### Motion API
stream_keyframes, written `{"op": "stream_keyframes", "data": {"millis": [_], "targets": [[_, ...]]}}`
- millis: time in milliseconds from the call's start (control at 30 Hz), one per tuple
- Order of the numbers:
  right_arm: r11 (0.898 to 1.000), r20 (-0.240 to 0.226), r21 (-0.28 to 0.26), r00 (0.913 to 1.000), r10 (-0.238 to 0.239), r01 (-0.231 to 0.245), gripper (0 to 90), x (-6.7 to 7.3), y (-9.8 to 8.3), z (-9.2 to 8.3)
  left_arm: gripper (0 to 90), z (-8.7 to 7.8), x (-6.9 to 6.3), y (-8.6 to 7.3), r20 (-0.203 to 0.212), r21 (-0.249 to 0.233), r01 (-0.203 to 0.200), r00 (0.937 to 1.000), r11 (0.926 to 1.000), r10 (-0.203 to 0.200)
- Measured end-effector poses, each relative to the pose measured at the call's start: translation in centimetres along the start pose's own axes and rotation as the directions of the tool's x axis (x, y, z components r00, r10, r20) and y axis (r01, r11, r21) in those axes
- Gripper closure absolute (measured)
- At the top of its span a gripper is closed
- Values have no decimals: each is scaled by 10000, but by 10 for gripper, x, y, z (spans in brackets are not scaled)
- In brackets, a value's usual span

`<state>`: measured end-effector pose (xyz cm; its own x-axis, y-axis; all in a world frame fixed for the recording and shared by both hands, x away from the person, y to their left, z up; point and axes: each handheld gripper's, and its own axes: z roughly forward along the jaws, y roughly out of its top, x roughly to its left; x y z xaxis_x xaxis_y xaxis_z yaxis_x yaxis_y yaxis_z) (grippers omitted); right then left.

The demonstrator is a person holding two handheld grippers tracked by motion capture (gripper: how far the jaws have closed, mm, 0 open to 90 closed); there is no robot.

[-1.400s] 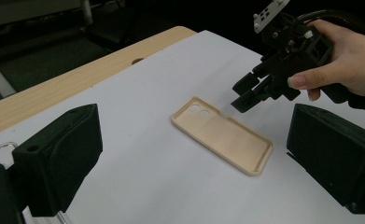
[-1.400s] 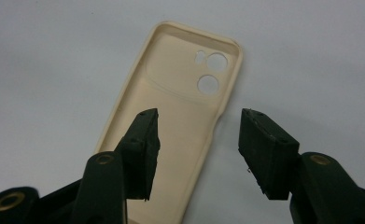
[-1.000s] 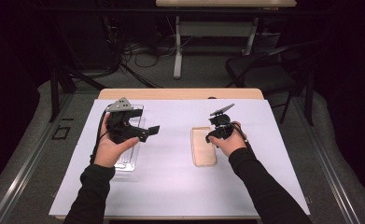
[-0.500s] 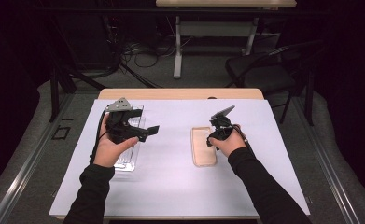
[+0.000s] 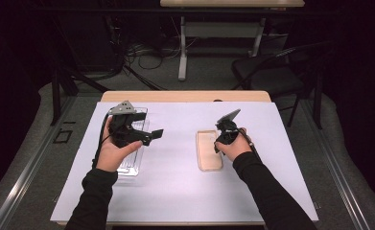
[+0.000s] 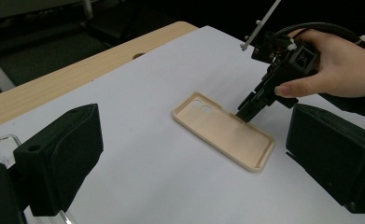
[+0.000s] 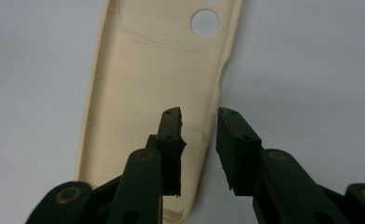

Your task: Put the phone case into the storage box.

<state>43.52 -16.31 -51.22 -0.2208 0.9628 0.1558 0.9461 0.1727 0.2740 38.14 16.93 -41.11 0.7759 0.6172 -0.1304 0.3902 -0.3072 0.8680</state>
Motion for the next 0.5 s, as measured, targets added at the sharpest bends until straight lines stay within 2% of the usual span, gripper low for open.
{"op": "stream_keyframes", "data": {"millis": [33, 67, 100, 167, 500], "targets": [[10000, 28, 11, 10000, 53, -53, 705, 0, 0, 0, 40, 0, 0, 0, 3, 3, 6, 10000, 10000, -6], [9994, -201, -338, 9998, 93, -100, 705, -1, -1, 2, 40, 0, 0, 0, 3, 6, 9, 10000, 10000, -9], [9999, -8, -16, 9999, 127, -127, 706, -1, 0, 0, 40, 0, 0, 0, 3, 6, 9, 10000, 10000, -9], [9995, 36, 112, 9996, 282, -282, 714, -1, 1, 1, 40, 0, 0, 0, -7, 12, 21, 10000, 10000, -21], [9955, -28, 480, 9966, 818, -816, 758, -2, 1, 7, 41, 2, 0, -1, -38, 78, -22, 10000, 10000, 23]]}}
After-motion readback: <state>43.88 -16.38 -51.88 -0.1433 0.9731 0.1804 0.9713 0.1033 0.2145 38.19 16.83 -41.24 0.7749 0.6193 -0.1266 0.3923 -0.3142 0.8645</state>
